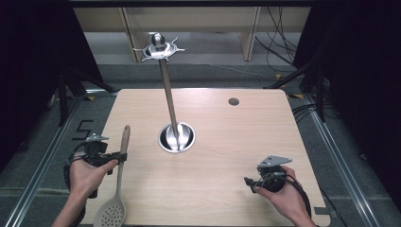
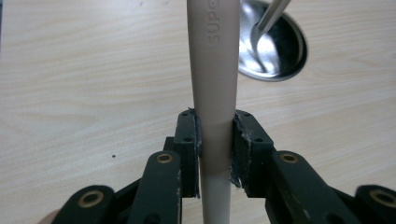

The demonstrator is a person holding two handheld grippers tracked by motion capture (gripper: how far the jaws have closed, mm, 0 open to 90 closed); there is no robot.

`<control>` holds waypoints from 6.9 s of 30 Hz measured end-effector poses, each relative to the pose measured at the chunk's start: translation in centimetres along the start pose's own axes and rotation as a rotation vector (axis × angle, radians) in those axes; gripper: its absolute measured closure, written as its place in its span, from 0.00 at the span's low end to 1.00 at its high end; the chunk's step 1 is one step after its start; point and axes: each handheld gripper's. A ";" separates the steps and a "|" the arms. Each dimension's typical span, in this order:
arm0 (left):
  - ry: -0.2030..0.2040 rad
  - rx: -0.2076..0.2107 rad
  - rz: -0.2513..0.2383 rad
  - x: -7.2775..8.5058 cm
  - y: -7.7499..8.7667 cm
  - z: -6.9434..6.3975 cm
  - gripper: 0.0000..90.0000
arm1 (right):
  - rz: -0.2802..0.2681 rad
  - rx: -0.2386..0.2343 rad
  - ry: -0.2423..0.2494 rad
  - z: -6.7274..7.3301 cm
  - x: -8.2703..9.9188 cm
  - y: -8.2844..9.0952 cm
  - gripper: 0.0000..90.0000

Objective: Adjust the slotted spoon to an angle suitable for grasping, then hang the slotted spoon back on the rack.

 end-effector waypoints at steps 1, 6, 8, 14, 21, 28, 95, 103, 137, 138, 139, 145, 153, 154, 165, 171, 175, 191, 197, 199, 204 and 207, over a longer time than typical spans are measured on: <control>-0.007 0.006 -0.015 0.2 0.5 0.0 0.80 | -0.003 0.003 0.012 -0.1 0.0 0.0 0.39; -0.043 0.039 -0.100 1.3 2.1 -0.5 0.80 | -0.013 0.010 0.025 -0.1 -0.1 0.1 0.39; -0.057 0.031 -0.121 1.7 2.5 -0.6 0.80 | -0.022 0.012 0.030 -0.1 -0.1 0.1 0.39; -0.059 0.041 -0.195 2.6 3.4 -1.0 0.80 | -0.018 0.004 -0.005 0.2 -0.1 0.2 0.40; -0.088 0.053 -0.259 3.3 4.4 -1.5 0.80 | -0.023 0.005 0.006 0.1 -0.1 0.2 0.40; -0.095 0.045 -0.316 3.7 5.6 -1.7 0.80 | -0.023 0.007 0.007 0.1 -0.1 0.2 0.40; -0.216 0.059 -0.525 -4.2 5.9 -6.1 0.80 | -0.107 0.028 0.016 -0.3 -0.7 0.5 0.40; -0.229 0.059 -0.521 -4.9 5.7 -6.5 0.80 | -0.107 0.033 0.033 -0.4 -0.7 0.5 0.40; -0.252 0.065 -0.547 -6.9 6.0 -7.3 0.80 | -0.113 0.034 0.017 -0.2 -0.7 0.7 0.40; -0.256 0.065 -0.547 -6.9 6.0 -7.3 0.80 | -0.112 0.034 0.017 -0.2 -0.7 0.7 0.40; -0.254 0.066 -0.548 -7.0 6.0 -7.3 0.80 | -0.112 0.034 0.017 -0.2 -0.7 0.7 0.40; -0.254 0.065 -0.547 -7.4 5.9 -7.3 0.80 | -0.113 0.034 0.016 -0.2 -0.7 0.7 0.40; -0.252 0.067 -0.546 -8.0 5.9 -7.3 0.80 | -0.114 0.034 0.018 -0.2 -0.7 0.7 0.40; -0.252 0.068 -0.547 -8.1 5.9 -7.3 0.80 | -0.115 0.035 0.019 -0.2 -0.7 0.7 0.40; -0.263 0.075 -0.543 -9.1 6.0 -7.6 0.80 | -0.120 0.036 0.024 -0.3 -0.7 0.7 0.40; -0.264 0.076 -0.545 -9.7 6.0 -7.7 0.80 | -0.117 0.037 0.028 -0.3 -0.7 0.6 0.40; -0.267 0.080 -0.541 -10.0 5.9 -7.8 0.80 | -0.119 0.036 0.024 -0.3 -0.7 0.7 0.40; -0.276 0.093 -0.523 -11.4 5.6 -8.1 0.80 | -0.118 0.035 0.024 -0.3 -0.7 0.6 0.40; -0.272 0.098 -0.518 -11.8 5.5 -8.1 0.80 | -0.113 0.032 0.012 -0.2 -0.7 0.7 0.40; -0.274 0.098 -0.515 -11.9 5.6 -8.0 0.80 | -0.113 0.032 0.011 -0.2 -0.7 0.6 0.40; -0.272 0.098 -0.510 -12.1 5.5 -8.0 0.80 | -0.119 0.037 0.032 -0.3 -0.7 0.5 0.40; -0.287 0.091 -0.514 -12.4 5.6 -8.0 0.80 | -0.113 0.034 0.019 -0.2 -0.7 0.6 0.40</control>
Point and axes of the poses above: each handheld gripper's, and its own axes: y roughly backward along the jaws, x roughly out of its underside, z roughly to its left
